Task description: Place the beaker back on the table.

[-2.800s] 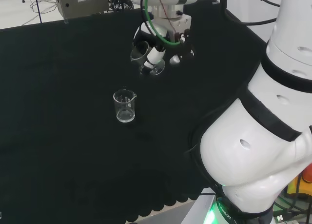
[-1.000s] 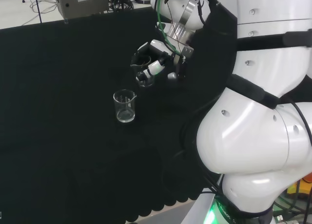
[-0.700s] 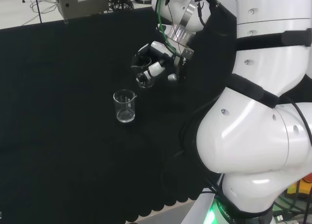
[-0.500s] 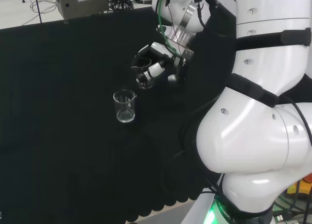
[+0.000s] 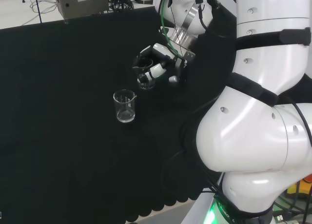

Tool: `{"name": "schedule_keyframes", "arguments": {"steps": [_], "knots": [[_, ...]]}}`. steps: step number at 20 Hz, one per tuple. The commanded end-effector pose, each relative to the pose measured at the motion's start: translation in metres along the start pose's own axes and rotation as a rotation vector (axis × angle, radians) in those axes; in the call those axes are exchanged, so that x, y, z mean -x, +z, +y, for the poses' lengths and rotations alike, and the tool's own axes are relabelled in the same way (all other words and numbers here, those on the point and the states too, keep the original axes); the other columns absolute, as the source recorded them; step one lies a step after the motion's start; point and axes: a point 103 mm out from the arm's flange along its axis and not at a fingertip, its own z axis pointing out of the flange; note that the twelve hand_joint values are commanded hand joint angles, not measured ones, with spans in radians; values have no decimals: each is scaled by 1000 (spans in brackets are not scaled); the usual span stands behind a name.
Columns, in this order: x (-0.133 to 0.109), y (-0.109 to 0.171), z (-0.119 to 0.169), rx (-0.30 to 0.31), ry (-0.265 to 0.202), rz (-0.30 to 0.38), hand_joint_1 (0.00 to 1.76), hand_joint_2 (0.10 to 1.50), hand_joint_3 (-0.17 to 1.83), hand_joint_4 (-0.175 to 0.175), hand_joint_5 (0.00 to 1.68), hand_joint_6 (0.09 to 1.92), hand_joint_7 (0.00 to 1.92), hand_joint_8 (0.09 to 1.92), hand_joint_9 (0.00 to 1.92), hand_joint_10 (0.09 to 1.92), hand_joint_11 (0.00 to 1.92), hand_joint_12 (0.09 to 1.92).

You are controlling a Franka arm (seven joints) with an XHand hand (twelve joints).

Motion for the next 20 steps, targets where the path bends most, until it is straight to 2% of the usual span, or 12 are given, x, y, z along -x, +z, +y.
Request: {"name": "schedule_keyframes", "arguments": {"steps": [1,9,11,16,20], "knots": [[4,2,-5,37,-1,3,1172,805,411,-81,1240,642,1220,408,1425,87,1115,836],[5,5,-6,29,11,8,1168,814,407,-81,1221,674,1187,432,1411,87,1085,865],[6,5,-6,30,16,8,1168,843,370,-98,1193,711,1121,483,1381,87,1040,902],[5,10,-8,33,24,3,1150,911,258,-66,1159,744,976,619,1318,87,901,1006],[1,14,-10,30,19,-20,1114,968,161,29,1130,779,809,689,1200,87,708,1129]]}}
